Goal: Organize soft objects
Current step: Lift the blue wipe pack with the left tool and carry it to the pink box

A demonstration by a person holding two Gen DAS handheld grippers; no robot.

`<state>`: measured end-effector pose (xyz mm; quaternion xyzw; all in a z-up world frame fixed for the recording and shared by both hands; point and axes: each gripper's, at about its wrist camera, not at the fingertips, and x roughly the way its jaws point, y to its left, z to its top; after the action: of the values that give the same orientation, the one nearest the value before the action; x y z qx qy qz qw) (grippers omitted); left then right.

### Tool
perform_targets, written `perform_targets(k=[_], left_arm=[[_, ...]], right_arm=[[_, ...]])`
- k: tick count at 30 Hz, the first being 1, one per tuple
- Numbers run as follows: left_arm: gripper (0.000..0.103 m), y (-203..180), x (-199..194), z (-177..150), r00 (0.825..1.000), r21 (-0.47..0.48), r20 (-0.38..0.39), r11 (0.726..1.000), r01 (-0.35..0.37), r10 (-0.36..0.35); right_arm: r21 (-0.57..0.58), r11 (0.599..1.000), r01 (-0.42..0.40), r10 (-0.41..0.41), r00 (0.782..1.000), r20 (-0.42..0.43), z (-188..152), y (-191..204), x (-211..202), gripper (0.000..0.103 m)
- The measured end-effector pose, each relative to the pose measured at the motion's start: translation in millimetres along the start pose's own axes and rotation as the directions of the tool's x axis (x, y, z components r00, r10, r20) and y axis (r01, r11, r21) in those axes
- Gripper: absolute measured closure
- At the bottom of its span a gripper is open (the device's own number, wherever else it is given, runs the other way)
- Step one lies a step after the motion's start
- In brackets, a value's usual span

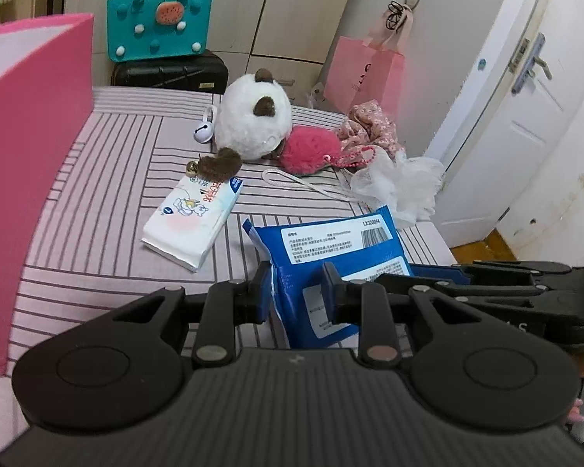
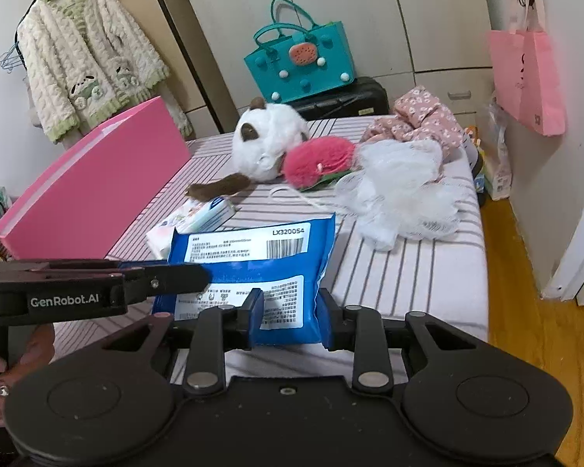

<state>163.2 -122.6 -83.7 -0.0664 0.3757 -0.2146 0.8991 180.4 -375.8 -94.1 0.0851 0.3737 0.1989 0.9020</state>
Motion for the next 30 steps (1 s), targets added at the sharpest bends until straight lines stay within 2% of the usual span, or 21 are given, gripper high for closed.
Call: perform_targets(k=[3,11,21,30], left_arm=[[0.078,-2.4,-8.8,-1.7,1.000,0.036,-0.028,0.999,-0.005,0.006],[0.077,1.4,-33.6,-5.9,0.995,0.064,-0.092,0.997,0.039,-0.033],[0.075,16.4,-58.7,-6.7,0.984,0.049,-0.160,0.995,0.088,-0.079],[0.075,24.2,-87.9,-9.3,0.982,0.074,-0.173,0.994,0.086,-0.072]], right_arm=[[0.012,1.000,-0.010,0.010,1.000,-0.018,-2.9,6.1,-4.0,0.067],[0.014,1.000,-0.017,0.018,0.998,-0.062,-12.6,30.2,-19.3,0.059],[-0.050,0.998,-0.027,0.023,0.996,-0.091,-14.4,60.6,-33.8,0.053],[-0.127,0.991,-0.043,0.031,0.995,-0.097,-17.7,95.8,-50.5,0.050]])
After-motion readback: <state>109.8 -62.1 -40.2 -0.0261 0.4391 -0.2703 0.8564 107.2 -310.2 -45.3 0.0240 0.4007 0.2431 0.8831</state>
